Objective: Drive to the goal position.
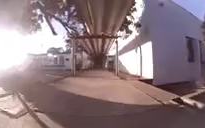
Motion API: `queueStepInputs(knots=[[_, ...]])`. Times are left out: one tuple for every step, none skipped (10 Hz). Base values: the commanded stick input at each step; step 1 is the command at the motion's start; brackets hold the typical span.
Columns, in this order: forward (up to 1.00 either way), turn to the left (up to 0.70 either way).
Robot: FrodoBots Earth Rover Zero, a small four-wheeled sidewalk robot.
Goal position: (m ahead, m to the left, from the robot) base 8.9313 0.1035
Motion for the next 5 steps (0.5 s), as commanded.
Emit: queueStepInputs(knots=[[0.70, 0.00], [0.70, 0.00], [0.70, 0.00], [0.70, 0.00], [0.70, 0.00]])
